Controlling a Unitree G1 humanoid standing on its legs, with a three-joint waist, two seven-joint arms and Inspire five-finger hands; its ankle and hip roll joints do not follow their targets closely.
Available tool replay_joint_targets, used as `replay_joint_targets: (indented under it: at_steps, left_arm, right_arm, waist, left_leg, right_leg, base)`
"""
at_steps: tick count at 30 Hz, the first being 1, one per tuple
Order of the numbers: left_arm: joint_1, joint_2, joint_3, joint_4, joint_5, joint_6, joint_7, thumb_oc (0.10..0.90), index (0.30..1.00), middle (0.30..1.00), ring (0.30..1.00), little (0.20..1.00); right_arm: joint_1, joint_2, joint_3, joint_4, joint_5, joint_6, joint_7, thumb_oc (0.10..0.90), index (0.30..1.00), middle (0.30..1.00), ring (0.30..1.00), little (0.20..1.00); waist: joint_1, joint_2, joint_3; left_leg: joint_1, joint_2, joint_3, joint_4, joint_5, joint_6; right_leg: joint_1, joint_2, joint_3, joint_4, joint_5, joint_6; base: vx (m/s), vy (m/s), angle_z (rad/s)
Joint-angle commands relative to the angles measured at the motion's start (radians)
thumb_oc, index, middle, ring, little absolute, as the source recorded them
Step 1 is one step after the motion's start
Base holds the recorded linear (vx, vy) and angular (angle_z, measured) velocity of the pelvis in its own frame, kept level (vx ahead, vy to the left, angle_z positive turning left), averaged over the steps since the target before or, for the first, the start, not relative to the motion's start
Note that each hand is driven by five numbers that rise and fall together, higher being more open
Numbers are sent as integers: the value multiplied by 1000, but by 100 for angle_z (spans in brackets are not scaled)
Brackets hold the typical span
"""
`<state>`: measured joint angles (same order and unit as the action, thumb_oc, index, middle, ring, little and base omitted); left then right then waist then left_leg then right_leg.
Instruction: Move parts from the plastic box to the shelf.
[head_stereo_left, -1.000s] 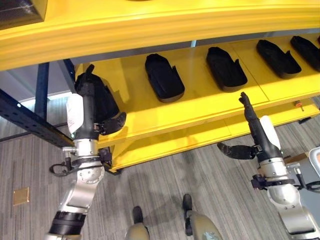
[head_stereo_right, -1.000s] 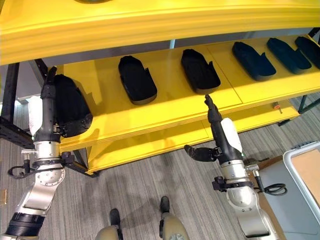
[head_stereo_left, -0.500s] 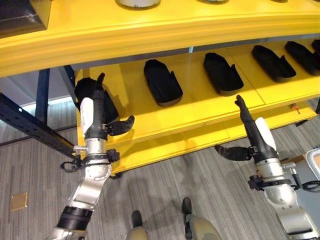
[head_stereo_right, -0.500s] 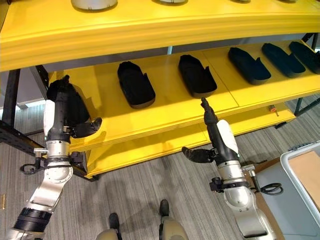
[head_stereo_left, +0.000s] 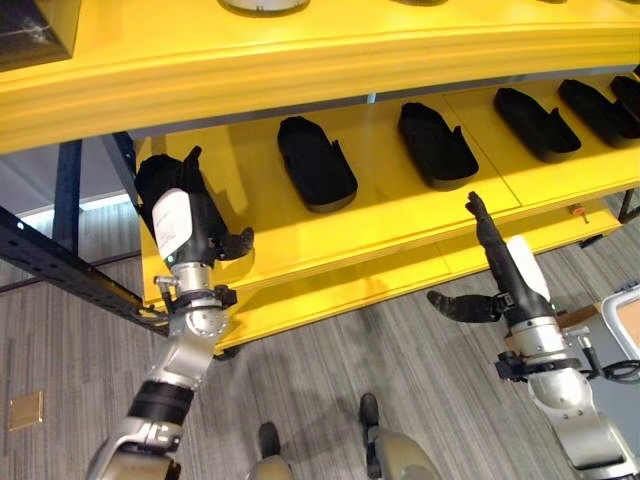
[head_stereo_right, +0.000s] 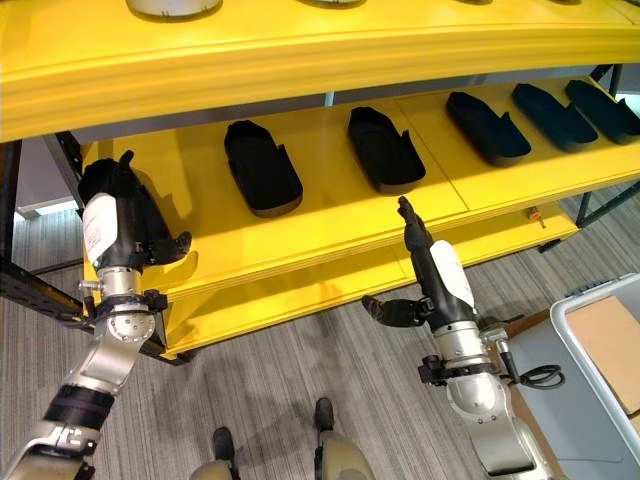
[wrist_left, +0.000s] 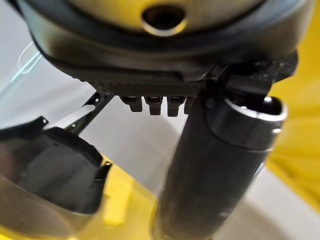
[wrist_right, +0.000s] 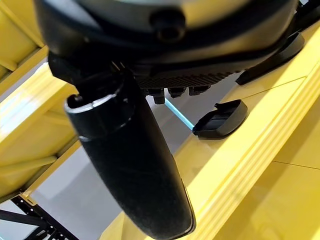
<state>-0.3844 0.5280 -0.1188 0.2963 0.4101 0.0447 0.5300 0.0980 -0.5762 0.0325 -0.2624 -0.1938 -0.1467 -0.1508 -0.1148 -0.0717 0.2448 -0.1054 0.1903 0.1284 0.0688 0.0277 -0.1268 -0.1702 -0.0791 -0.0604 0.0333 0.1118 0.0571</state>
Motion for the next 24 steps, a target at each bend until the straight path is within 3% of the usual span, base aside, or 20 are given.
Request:
replay_joint_targets:
  at_steps: [1,24]
  left_arm:
    - [-136,82,-3,1,107,-20,94,900,1000,1000,1000,1000]
    - [-170,1,-53,281,-36,-6,100,900,1000,1000,1000,1000]
  right_arm:
    - [-69,-48,-23,-98,21,-95,-51,900,1000,1000,1000,1000]
    - [-65,-61,-6,-119,31,-107,-77,900,1000,1000,1000,1000]
  waist:
    - [-12,-34,-55]
    - [-24,-58,-24]
  left_leg:
    - [-80,27,-19,93,-11,6]
    - [-128,34,-24,127,-11,1]
  right_leg:
    - [16,-50,14,67,-91,78]
    - [-36,-39,27,96,-85,77]
  base:
    - [0,0,0]
    - [-1,1,0]
